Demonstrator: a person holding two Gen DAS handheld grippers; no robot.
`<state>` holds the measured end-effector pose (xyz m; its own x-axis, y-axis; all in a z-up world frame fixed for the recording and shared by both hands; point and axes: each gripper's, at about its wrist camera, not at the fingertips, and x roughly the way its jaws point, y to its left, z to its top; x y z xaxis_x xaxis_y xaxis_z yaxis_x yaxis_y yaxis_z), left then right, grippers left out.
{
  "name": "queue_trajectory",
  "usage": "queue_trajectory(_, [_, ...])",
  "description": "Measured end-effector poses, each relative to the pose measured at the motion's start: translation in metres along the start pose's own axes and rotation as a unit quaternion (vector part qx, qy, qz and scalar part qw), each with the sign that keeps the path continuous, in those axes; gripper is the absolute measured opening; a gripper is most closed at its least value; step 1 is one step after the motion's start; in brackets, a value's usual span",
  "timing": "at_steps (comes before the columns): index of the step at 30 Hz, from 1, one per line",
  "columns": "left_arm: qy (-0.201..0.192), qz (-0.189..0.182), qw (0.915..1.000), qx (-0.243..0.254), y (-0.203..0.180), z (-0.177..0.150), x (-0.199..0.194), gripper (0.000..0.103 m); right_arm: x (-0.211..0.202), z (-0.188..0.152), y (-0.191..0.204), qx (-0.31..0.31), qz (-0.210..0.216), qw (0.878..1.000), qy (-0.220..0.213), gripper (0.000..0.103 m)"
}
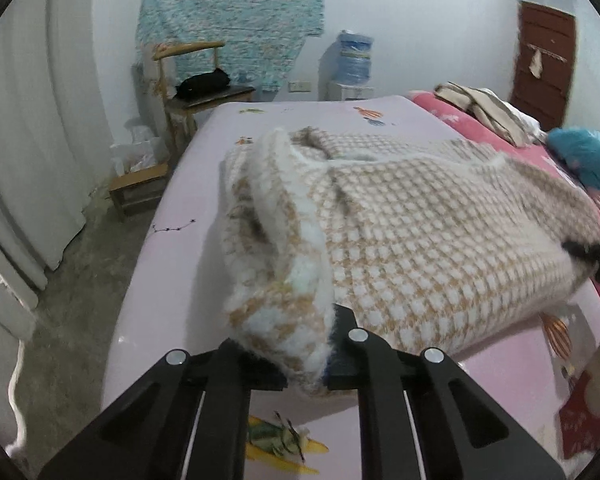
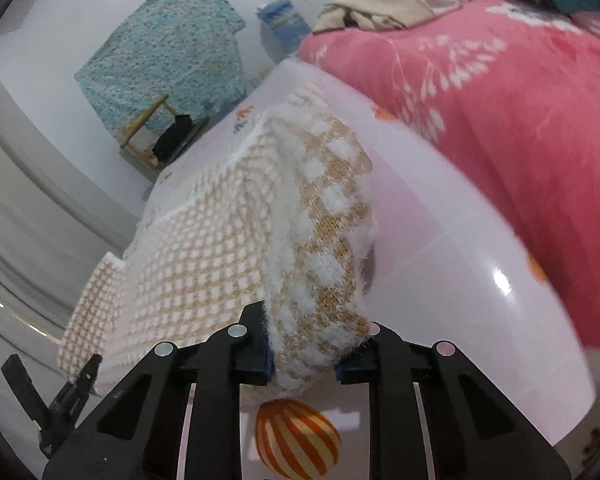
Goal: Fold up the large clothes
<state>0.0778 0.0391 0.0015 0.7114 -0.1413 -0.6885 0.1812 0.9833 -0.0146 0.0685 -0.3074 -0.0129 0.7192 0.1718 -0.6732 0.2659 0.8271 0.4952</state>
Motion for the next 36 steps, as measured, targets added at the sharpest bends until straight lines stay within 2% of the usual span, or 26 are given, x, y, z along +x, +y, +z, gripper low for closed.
queue_trajectory(6, [0.01, -0.021, 0.9996, 0.016, -0.005, -0.006, -0.022, 0.01, -0.012, 0.0, -0.003, -0.006, 0.014, 1.0, 0.025, 0.018])
queue_trajectory(11, [0.049, -0.037, 0.9981, -0.008, 0.012, -0.021, -0.028, 0.013, -0.005, -0.014, -0.006, 0.014, 0.026, 0.998, 0.061, 0.023])
queue_trajectory(15, [0.095, -0.073, 0.9915, -0.05, 0.029, -0.029, -0.017, 0.022, 0.002, -0.018, -0.02, 0.047, 0.024, 0.995, 0.082, 0.048])
queue_trajectory(17, [0.108, -0.08, 0.9883, -0.073, 0.04, -0.03, -0.019, 0.042, -0.004, -0.014, -0.02, 0.045, 0.01, 0.996, 0.077, 0.057])
queue_trajectory(18, [0.107, -0.08, 0.988, -0.077, 0.046, -0.031, -0.023, 0.046, -0.012, -0.009, -0.02, 0.031, -0.012, 0.997, 0.063, 0.064])
queue_trajectory(20, [0.093, -0.066, 0.9901, -0.081, 0.057, -0.033, -0.035, 0.064, -0.03, -0.002, -0.02, 0.006, -0.046, 0.998, 0.038, 0.069])
queue_trajectory(23, [0.064, -0.038, 0.9942, -0.078, 0.068, -0.03, -0.054, 0.069, -0.058, 0.004, -0.021, -0.023, -0.093, 0.995, -0.001, 0.071])
queue_trajectory(25, [0.04, -0.021, 0.9965, -0.071, 0.072, -0.025, -0.067, 0.071, -0.068, 0.008, -0.012, -0.04, -0.105, 0.993, -0.026, 0.071])
queue_trajectory(28, [-0.001, -0.025, 0.998, -0.058, 0.07, -0.014, -0.08, 0.074, -0.068, 0.008, 0.016, -0.084, -0.088, 0.991, -0.05, 0.071])
queue_trajectory(30, [-0.023, -0.054, 0.997, -0.05, 0.057, -0.004, -0.083, 0.077, -0.066, -0.001, 0.03, -0.123, -0.057, 0.99, -0.048, 0.071])
queue_trajectory(33, [-0.023, -0.097, 0.9946, -0.029, 0.03, 0.006, -0.071, 0.077, -0.048, -0.014, 0.061, -0.187, -0.018, 0.982, -0.03, 0.071])
queue_trajectory(36, [-0.005, -0.113, 0.9935, 0.011, -0.005, 0.008, -0.049, 0.077, -0.02, -0.025, 0.087, -0.229, -0.004, 0.973, -0.012, 0.068])
